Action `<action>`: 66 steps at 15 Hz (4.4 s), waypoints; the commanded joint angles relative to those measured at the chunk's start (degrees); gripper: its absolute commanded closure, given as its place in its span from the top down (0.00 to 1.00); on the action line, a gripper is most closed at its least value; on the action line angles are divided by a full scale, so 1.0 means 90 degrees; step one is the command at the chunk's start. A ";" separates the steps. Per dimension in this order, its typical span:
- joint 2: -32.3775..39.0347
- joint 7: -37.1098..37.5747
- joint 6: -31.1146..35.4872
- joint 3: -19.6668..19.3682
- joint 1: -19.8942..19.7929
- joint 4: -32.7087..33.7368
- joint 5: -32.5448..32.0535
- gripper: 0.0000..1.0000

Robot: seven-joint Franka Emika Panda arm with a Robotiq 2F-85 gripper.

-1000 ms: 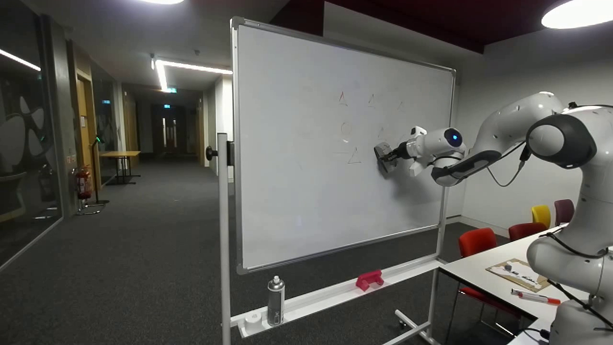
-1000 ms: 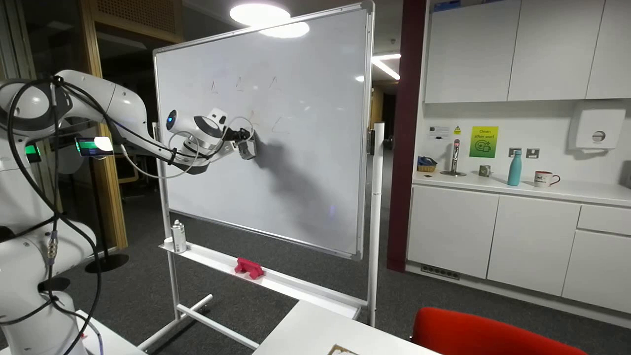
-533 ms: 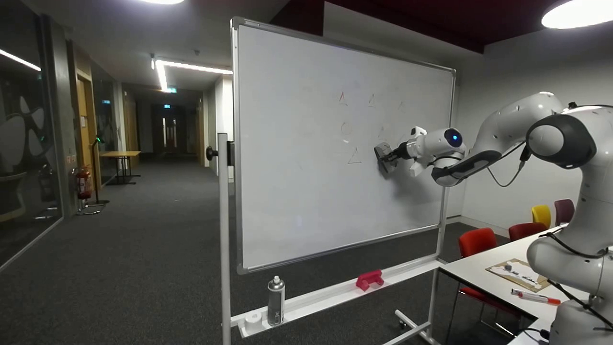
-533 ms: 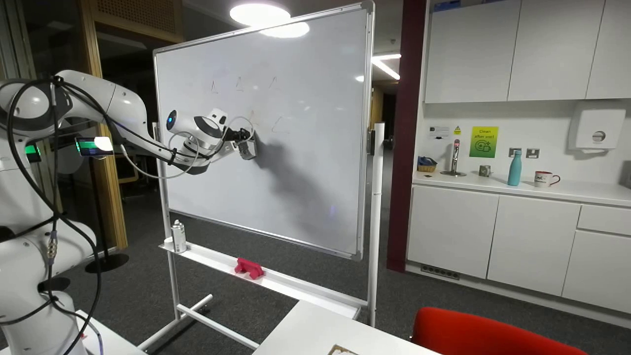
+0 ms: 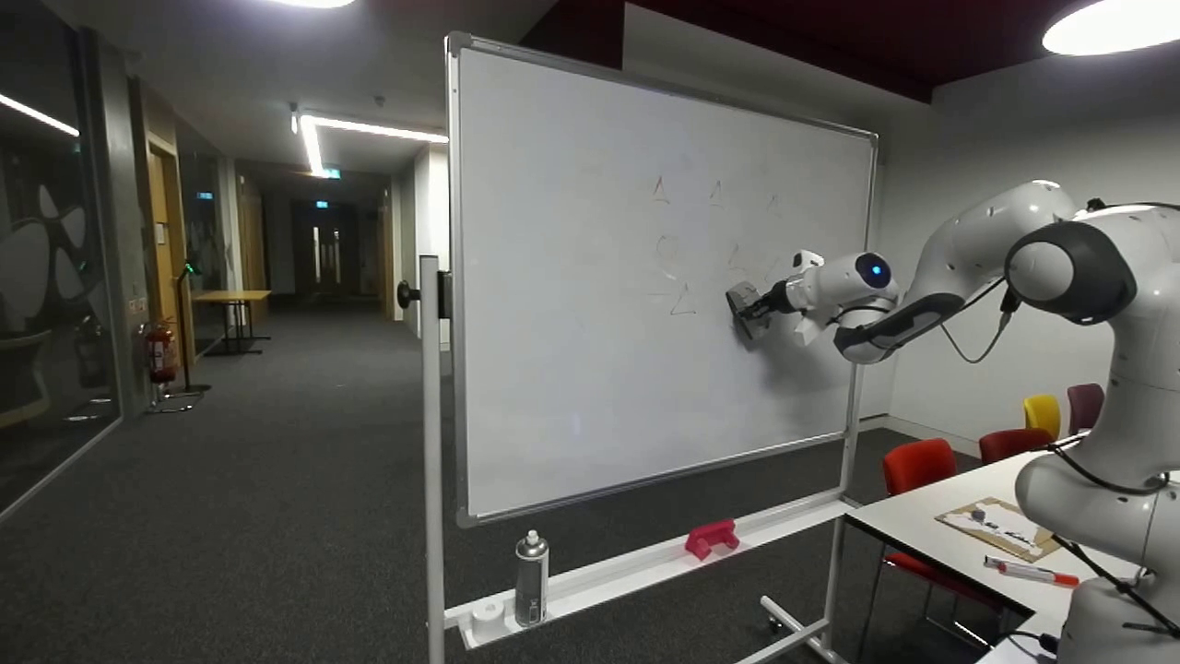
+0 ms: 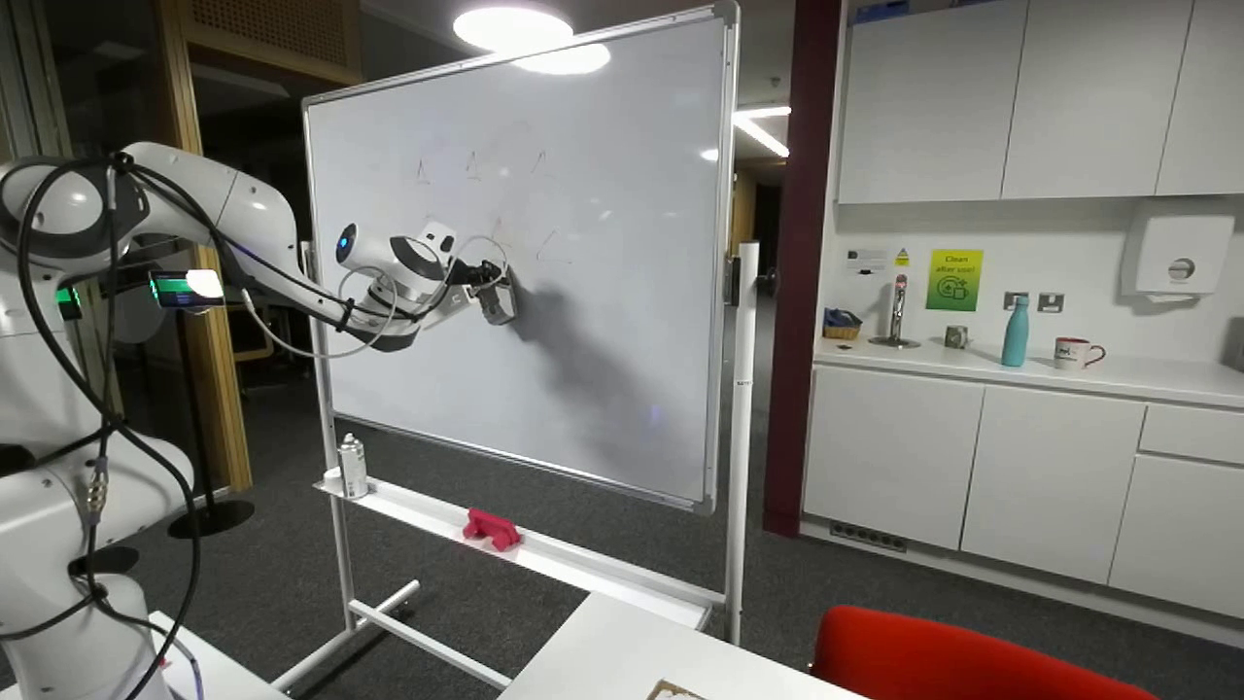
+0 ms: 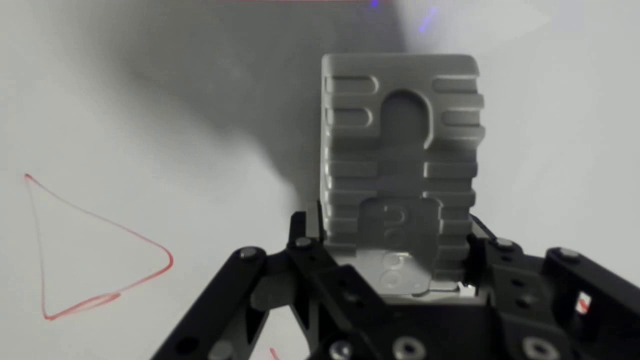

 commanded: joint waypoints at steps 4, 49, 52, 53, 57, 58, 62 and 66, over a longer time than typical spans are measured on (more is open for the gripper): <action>0.0282 -0.0329 -0.0143 0.0593 -0.1102 -0.0160 0.0072 0.35; -0.1438 0.1771 0.0222 -0.1682 0.3103 -0.2324 0.0339 0.35; -0.1590 0.2452 -0.0125 -0.2663 0.4286 -0.2973 -0.0103 0.35; -0.1569 0.2657 -0.0623 -0.2993 0.4736 -0.3093 -0.0217 0.35; -0.1116 0.2205 -0.2759 -0.3939 0.6037 -0.3268 0.0406 0.35; -0.1043 0.1918 -0.3251 -0.4192 0.6378 -0.3311 0.0815 0.35; -0.0962 0.0153 -0.4556 -0.5631 0.8133 -0.3305 0.2970 0.35; -0.1507 -0.1452 -0.5520 -0.6630 0.9179 -0.3183 0.5097 0.35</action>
